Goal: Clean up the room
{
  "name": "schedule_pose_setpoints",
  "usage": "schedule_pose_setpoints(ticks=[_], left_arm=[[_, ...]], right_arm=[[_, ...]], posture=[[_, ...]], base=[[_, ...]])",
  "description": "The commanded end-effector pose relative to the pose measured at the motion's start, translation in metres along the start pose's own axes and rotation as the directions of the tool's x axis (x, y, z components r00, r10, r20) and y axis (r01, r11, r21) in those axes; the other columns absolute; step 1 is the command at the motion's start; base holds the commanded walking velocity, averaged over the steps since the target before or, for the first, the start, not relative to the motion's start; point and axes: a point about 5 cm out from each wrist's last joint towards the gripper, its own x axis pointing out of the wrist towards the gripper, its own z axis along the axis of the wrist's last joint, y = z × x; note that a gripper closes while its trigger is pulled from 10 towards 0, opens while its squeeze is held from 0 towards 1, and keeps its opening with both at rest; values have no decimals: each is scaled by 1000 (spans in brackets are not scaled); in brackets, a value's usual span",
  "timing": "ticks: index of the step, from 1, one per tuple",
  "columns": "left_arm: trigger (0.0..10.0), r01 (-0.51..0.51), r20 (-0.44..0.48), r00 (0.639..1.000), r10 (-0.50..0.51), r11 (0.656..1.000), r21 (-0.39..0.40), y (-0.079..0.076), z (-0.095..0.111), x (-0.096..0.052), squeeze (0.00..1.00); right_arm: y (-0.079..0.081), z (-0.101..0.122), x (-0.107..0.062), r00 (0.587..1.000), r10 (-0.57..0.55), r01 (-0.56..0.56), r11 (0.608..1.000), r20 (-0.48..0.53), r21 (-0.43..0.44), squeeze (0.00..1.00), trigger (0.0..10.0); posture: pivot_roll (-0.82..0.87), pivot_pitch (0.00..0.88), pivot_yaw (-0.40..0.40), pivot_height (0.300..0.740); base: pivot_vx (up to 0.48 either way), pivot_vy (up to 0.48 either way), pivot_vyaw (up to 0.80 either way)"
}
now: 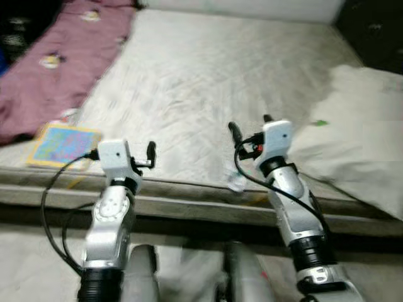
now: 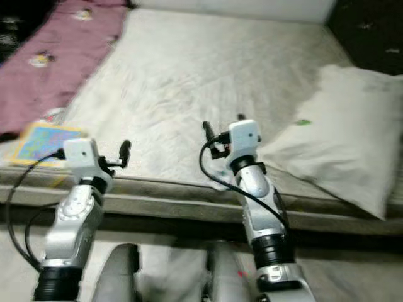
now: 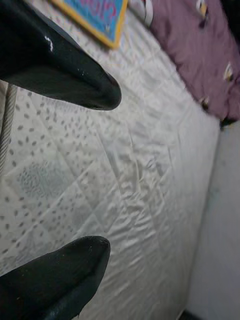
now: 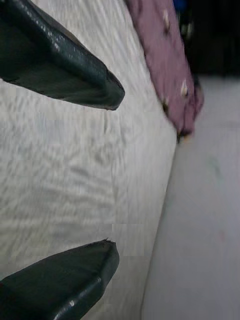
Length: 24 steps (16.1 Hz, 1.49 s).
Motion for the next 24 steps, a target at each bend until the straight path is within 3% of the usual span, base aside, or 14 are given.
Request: schedule_pose_setpoints(ticks=[1, 4, 7, 11, 16, 22, 24], left_arm=[[10000, 1, -12, 1000, -1, 1000, 2, 2, 0, 1, 0], [10000, -9, -2, 1000, 9, 1000, 19, 7, 2, 0, 0], [10000, -9, -8, 1000, 9, 999, 31, 10, 0, -3, 0], [10000, 12, -14, 1000, -12, 1000, 21, 1, -1, 0, 0], [10000, -5, -7, 1000, 6, 1000, 17, 1, -1, -2, 0], [10000, -18, 3, 1000, 18, 1000, 12, -2, -1, 0, 0], [10000, -23, 3, 1000, 23, 1000, 10, -2, 0, 0, 0]], right_arm=[[3, -1, 1, 1000, 5, -5, 1000, -4, 9, 0, 10000], [3, -2, 1, 1000, -2, 2, 1000, -1, 13, 0, 10000], [7, -6, -1, 1000, -12, 12, 1000, -8, 19, 0, 10000], [9, -4, -3, 1000, 13, -13, 1000, -8, 22, 0, 10000], [14, -6, -5, 998, 54, -54, 998, -15, 18, 0, 10000], [16, -8, -5, 996, 89, -89, 996, -25, 11, 0, 10000], [17, -7, -4, 993, 113, -114, 992, -22, -54, 0, 10000]], posture=[[73, 36, -45, 603], [94, 38, -38, 603], [84, 38, -30, 603], [73, 58, -43, 603], [70, 68, -52, 549], [65, 59, -60, 539], [66, 61, -61, 539]], base=[[0, 0, -800], [0, 0, -800], [0, 0, 0], [0, 0, 0], [0, 0, 0], [0, 0, 0], [0, 0, 400]])
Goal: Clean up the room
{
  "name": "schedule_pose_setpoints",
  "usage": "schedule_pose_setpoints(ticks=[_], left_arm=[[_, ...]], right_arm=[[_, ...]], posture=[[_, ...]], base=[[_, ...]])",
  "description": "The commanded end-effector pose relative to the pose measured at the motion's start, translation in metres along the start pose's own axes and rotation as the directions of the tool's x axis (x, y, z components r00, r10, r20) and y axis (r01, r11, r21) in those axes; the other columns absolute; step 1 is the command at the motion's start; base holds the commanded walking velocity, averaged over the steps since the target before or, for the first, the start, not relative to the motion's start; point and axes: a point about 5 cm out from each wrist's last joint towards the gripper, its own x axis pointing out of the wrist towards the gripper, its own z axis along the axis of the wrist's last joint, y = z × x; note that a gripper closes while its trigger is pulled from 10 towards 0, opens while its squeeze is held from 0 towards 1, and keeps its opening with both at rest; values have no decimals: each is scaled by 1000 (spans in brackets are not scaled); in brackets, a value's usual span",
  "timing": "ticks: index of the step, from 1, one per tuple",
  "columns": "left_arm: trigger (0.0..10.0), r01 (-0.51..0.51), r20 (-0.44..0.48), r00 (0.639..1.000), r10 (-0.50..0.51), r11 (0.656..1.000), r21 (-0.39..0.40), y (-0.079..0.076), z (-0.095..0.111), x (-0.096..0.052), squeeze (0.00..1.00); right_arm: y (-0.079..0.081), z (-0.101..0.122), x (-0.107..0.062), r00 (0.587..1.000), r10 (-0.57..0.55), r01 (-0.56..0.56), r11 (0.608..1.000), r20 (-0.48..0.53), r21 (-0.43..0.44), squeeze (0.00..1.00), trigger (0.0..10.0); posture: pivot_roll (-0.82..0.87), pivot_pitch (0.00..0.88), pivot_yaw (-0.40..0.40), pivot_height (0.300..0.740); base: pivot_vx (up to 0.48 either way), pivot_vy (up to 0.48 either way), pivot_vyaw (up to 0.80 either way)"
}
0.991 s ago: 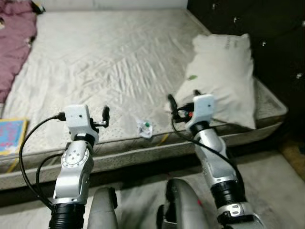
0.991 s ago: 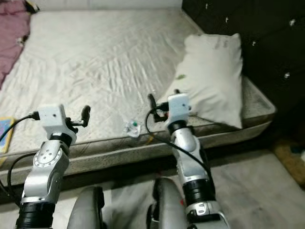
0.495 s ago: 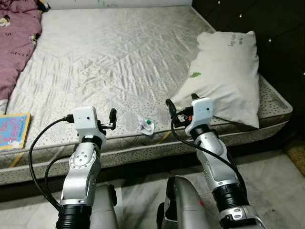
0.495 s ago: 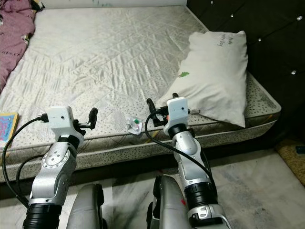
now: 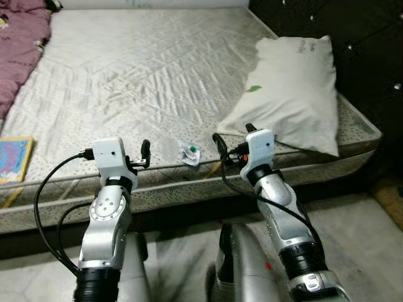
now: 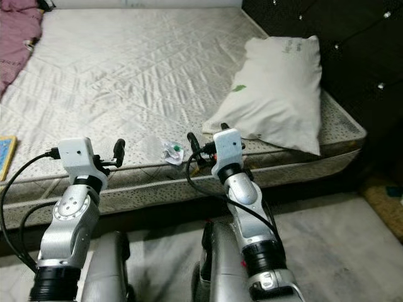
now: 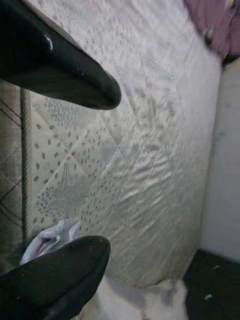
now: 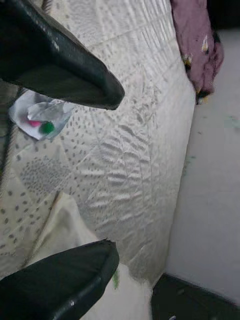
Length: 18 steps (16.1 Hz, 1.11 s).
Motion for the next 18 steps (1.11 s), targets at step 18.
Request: schedule_pose_setpoints(ticks=[18], left_arm=[[10000, 18, -19, 1000, -19, 1000, -15, 1, -4, 0, 0]], right_arm=[[2, 3, 5, 1000, 2, -3, 1000, 15, 30, 0, 10000]], posture=[[59, 87, -59, 539]], base=[[197, 0, 89]])
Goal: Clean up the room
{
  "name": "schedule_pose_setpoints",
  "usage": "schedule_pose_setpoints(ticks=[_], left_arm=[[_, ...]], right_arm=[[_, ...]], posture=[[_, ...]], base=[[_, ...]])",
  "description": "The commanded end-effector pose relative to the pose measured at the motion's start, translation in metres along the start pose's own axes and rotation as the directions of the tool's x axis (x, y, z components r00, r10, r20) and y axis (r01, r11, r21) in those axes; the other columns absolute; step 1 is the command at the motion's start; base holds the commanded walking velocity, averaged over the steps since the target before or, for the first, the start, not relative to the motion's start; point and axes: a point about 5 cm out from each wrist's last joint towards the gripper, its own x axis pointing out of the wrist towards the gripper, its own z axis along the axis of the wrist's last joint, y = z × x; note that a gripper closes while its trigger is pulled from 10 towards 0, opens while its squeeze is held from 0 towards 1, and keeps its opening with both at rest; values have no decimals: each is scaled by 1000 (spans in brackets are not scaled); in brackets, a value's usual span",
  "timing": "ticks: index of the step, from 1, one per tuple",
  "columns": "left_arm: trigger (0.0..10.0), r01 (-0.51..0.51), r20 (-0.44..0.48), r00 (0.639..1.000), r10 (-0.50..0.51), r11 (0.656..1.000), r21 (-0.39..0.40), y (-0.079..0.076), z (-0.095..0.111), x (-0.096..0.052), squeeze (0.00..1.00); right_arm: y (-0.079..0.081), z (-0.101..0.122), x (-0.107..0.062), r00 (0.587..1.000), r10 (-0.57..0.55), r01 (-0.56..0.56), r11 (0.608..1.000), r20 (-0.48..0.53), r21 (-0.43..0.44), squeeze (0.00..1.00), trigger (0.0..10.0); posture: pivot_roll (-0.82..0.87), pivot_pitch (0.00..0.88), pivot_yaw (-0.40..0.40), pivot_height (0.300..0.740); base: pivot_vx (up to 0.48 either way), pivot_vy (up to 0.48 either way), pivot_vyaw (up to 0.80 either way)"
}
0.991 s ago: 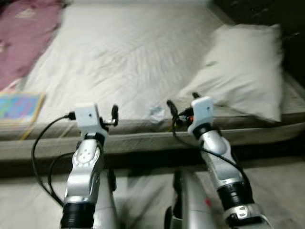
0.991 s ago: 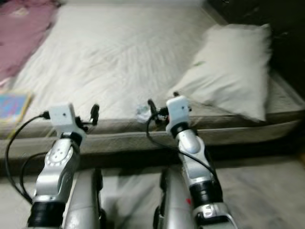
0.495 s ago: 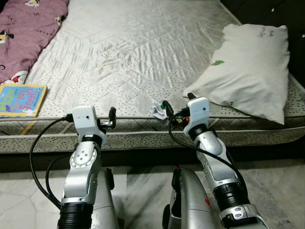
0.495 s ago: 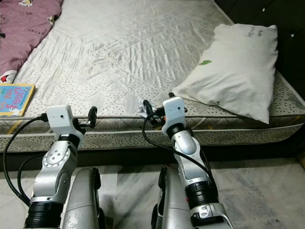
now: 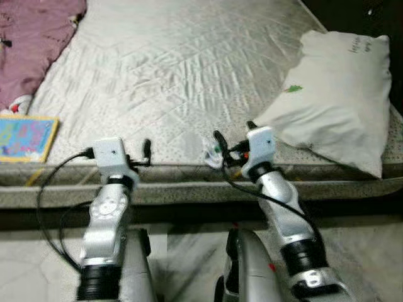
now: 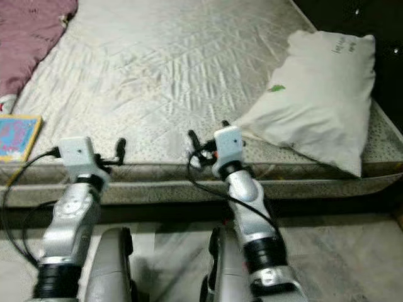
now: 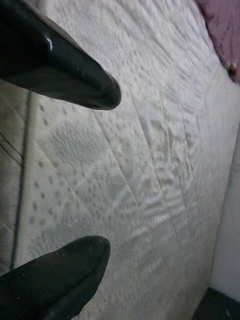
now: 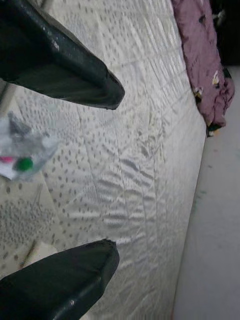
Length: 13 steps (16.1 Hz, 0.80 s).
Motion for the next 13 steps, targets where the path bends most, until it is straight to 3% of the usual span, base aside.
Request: schedule_pose_setpoints(ticks=[1, 9, 13], left_arm=[[10000, -6, -4, 1000, 6, 1000, 5, 4, 0, -1, 0], [10000, -3, -12, 1000, 3, 1000, 2, 3, -2, -2, 0], [10000, -51, -38, 998, 52, 998, 20, 6, -5, -11, 0]], right_arm=[[2, 2, 2, 1000, 7, -7, 1000, 12, 9, 0, 10000], [1, 0, 2, 1000, 6, -6, 1000, 6, -6, 0, 10000], [5, -13, 2, 996, 49, -51, 999, -73, -17, 0, 10000]], posture=[[59, 87, -59, 539], [61, 93, -56, 539], [94, 117, -62, 539]], base=[[307, 0, 0], [300, 0, 0], [0, 0, 0]])
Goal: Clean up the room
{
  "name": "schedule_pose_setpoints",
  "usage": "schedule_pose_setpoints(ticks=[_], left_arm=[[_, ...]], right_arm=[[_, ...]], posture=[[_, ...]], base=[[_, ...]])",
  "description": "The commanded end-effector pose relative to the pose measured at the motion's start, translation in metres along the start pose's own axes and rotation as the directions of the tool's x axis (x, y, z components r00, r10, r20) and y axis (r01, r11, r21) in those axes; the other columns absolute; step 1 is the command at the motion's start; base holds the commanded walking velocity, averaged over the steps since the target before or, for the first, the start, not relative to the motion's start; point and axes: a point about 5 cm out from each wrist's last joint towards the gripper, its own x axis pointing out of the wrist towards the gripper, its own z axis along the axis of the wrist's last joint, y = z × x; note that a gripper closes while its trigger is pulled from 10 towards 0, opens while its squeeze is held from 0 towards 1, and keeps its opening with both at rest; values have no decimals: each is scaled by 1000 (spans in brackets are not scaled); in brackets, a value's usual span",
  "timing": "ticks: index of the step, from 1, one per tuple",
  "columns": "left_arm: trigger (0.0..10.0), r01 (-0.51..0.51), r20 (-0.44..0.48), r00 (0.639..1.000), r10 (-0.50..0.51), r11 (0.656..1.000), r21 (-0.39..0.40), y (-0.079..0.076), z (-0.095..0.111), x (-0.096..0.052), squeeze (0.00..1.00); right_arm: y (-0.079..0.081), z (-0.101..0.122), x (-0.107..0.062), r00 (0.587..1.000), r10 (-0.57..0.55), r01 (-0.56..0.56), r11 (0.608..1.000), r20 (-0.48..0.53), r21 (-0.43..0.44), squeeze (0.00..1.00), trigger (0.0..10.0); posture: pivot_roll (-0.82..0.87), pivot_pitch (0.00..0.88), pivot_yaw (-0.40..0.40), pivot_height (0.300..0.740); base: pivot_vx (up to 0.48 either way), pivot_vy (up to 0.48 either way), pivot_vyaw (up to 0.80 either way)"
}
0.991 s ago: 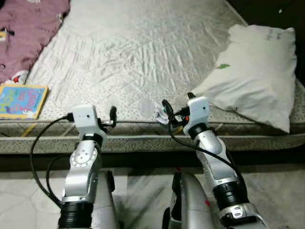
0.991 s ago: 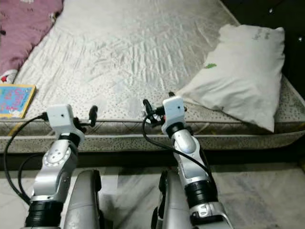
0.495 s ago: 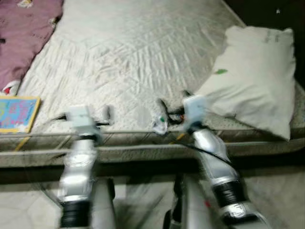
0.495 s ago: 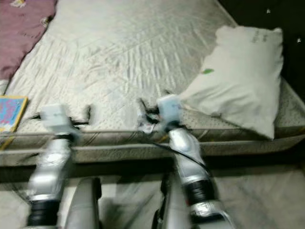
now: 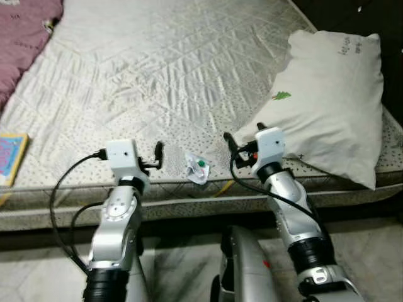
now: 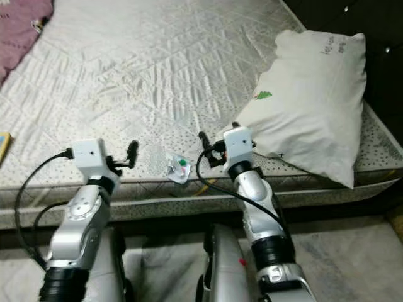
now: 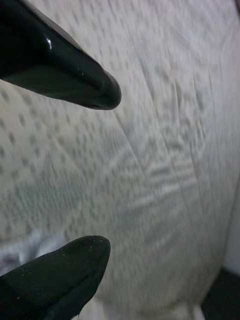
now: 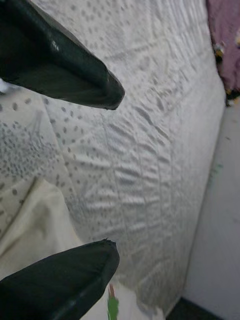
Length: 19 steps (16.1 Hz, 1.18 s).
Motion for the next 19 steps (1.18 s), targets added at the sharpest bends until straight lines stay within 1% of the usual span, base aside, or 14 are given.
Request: schedule_pose_setpoints(ticks=[1, 3, 5, 6, 7, 8, 9, 10, 12, 14, 17, 19], left_arm=[[10000, -35, -13, 999, 35, 999, 12, 8, -1, -4, 0], [10000, -74, -30, 997, 75, 997, 20, 16, -2, -18, 0], [10000, -100, -48, 994, 102, 994, 33, 23, -3, -27, 0], [10000, -109, -60, 992, 111, 993, 40, 26, -4, -31, 0], [10000, -111, -71, 991, 114, 993, 49, 28, -4, -35, 0], [10000, -108, -79, 991, 112, 993, 56, 29, -4, -38, 0], [10000, -110, -88, 989, 115, 992, 59, 30, -5, -42, 0], [10000, -110, -104, 988, 116, 992, 69, 32, -5, -48, 0], [10000, -109, -117, 986, 117, 991, 72, 32, -4, -54, 0], [10000, -102, -127, 986, 111, 992, 71, 31, -4, -58, 0], [10000, -103, -134, 985, 112, 992, 70, 31, -1, -62, 0], [10000, -106, -138, 984, 115, 992, 73, 32, 0, -65, 0]], right_arm=[[9, -7, 1, 998, 47, -47, 999, -51, -4, 0, 10000], [14, -16, 5, 988, 104, -104, 995, -111, 5, 0, 10000], [17, -22, 7, 976, 145, -149, 989, -163, -12, 0, 10000], [19, -28, 7, 962, 174, -184, 983, -212, -26, 0, 10000], [23, -35, 7, 941, 220, -242, 969, -258, -55, 0, 10000], [26, -35, 7, 938, 237, -255, 966, -254, -40, 0, 10000], [29, -40, 7, 918, 264, -291, 955, -296, -51, 0, 10000], [30, -44, 11, 907, 262, -298, 952, -328, -63, 0, 10000], [32, -44, 17, 900, 257, -296, 953, -352, -62, 0, 10000], [35, -40, 25, 900, 258, -294, 954, -352, -51, 0, 10000], [41, -23, 44, 925, 222, -252, 966, -308, -61, 0, 10000], [44, -20, 48, 927, 214, -243, 968, -309, -59, 0, 10000]], posture=[[97, 118, -62, 539], [129, 133, -64, 539], [144, 140, -63, 539], [149, 142, -61, 539], [153, 146, -59, 539], [162, 150, -55, 539], [172, 156, -51, 539], [187, 161, -48, 539], [199, 167, -44, 539], [217, 174, -46, 539], [241, 182, -47, 539], [256, 186, -47, 539]], base=[[0, 0, 0], [0, 0, 0], [0, 0, 0], [0, 0, 0], [0, 0, 0], [0, 0, 0], [0, 0, 0], [0, 0, 0], [0, 0, 0], [0, 0, 0], [0, 0, 0], [0, 0, 0]])
